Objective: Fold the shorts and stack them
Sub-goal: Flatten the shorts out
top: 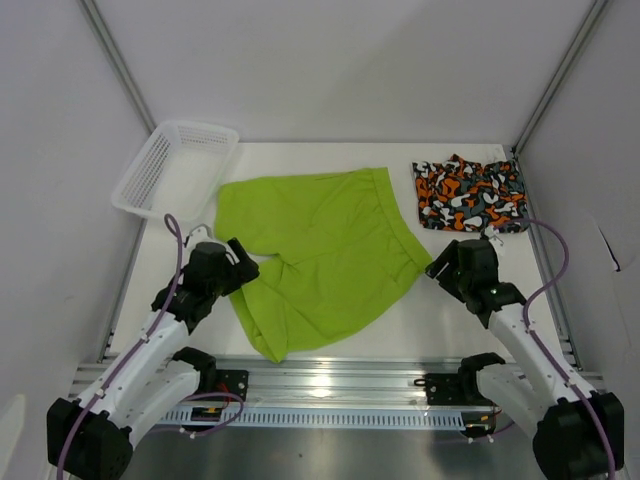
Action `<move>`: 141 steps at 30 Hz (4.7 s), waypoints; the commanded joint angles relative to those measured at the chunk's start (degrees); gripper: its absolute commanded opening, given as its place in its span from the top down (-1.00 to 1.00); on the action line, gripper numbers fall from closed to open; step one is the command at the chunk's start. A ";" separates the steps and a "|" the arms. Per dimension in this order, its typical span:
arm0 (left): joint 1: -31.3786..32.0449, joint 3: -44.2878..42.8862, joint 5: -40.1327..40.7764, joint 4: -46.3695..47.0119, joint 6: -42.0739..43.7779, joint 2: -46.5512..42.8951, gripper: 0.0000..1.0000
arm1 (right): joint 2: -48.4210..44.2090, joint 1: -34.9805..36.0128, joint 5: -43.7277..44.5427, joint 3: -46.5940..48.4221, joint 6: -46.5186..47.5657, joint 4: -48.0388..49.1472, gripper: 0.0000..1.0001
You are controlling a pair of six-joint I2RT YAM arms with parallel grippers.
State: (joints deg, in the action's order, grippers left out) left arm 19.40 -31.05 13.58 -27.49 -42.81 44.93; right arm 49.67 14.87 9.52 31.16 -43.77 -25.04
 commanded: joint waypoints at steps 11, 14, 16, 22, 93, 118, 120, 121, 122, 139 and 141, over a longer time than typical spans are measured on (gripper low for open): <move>0.29 2.40 0.04 7.88 -3.07 7.36 -0.97 | 17.20 -8.55 -16.72 -3.03 -1.84 22.57 -0.39; 0.03 3.62 -1.10 10.60 -3.51 7.89 -0.95 | 21.42 -7.67 -17.78 -2.95 -2.81 27.22 -0.37; -0.06 3.89 -1.28 11.40 -3.51 8.77 -0.90 | 24.75 -7.14 -17.61 -2.42 -3.25 29.16 -0.33; -2.60 4.15 -0.22 13.93 -3.77 12.46 -0.63 | 28.46 -6.35 -15.85 -2.59 -4.57 32.94 0.01; 10.90 3.54 -9.30 -13.11 -10.27 -4.68 -0.58 | 24.60 0.95 -1.17 -1.10 -7.65 19.94 1.00; 25.51 5.74 -4.18 -25.85 -26.71 -5.12 -0.32 | 29.25 1.39 0.15 1.27 -10.37 21.08 1.00; 25.60 5.12 -3.30 -27.09 -27.59 -4.50 -0.29 | 29.43 1.47 0.24 1.19 -10.55 21.34 1.00; 25.60 5.12 -3.56 -26.57 -27.33 -3.98 -0.28 | 29.61 1.47 0.24 1.19 -10.63 21.43 1.00; 25.69 5.29 -3.74 -26.13 -27.50 -3.53 -0.26 | 29.69 1.56 0.15 1.19 -10.64 21.43 1.00; 26.92 9.87 -5.86 -15.31 -29.26 -0.72 0.02 | 29.78 1.30 0.06 1.36 -10.55 21.61 1.00; 26.92 8.90 -3.40 -16.98 -29.00 -1.15 0.06 | 29.70 1.21 0.06 1.36 -10.55 21.17 1.00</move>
State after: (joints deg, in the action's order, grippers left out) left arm 45.80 -20.64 6.98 -43.48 -71.11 43.64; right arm 79.18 16.03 8.36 31.16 -54.35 -3.31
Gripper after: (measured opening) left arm 0.478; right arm 0.039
